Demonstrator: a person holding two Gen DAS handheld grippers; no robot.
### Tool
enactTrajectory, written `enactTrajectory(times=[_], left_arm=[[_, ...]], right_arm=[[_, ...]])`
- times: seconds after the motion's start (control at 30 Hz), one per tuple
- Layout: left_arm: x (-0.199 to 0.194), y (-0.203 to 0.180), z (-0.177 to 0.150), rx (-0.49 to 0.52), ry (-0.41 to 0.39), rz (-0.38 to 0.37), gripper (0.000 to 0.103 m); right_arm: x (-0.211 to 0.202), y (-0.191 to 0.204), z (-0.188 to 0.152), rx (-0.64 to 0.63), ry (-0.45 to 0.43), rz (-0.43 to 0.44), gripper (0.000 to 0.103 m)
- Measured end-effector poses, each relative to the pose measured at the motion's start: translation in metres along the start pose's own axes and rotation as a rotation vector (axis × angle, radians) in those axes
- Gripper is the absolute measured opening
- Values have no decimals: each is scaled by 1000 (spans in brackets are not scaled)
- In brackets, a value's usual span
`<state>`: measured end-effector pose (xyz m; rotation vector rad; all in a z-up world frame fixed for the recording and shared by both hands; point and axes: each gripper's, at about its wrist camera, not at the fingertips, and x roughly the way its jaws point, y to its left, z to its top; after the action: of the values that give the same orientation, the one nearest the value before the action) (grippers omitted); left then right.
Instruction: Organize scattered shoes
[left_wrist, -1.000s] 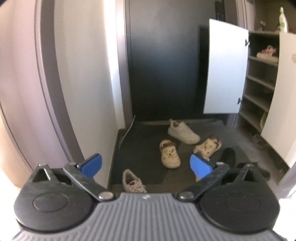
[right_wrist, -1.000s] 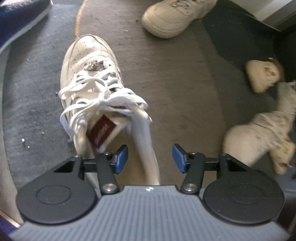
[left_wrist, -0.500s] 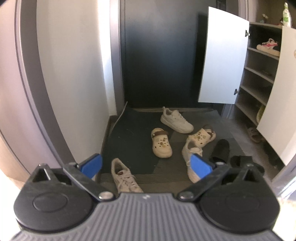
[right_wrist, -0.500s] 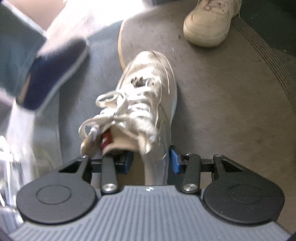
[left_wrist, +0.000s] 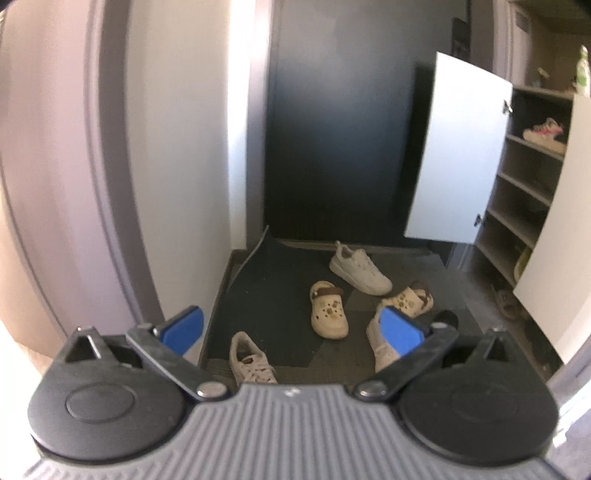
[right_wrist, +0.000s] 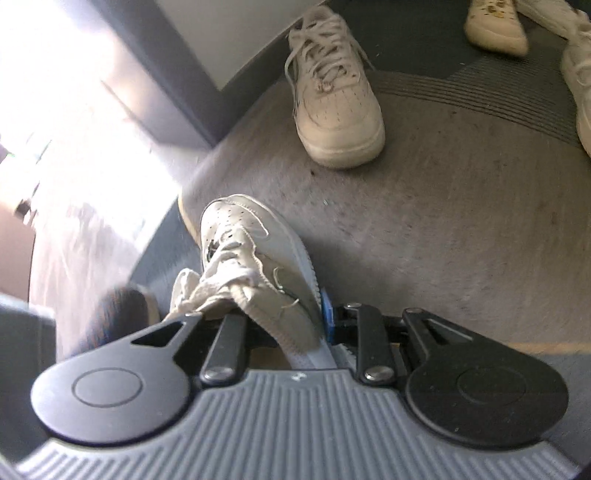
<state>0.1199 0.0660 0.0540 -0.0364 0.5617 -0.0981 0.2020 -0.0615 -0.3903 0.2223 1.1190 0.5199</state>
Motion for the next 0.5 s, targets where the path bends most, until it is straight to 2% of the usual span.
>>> enactTrajectory(times=[0.1,0.3,0.43,0.5], left_arm=[[-5,12,1,-22,-10,8,103],[-8,29,5,-65,-15,19,103],[-6,35,6,-66,-17,34,103],[-3,37,6,-63,-8,41,103]], right_arm=[[1,11,-6,185,-88,-33,24],[20,39,-26,505,-186,-150,24],[34,52,-43,616,-222,-199,24],[37,61,-48,557,-230,-223,25]])
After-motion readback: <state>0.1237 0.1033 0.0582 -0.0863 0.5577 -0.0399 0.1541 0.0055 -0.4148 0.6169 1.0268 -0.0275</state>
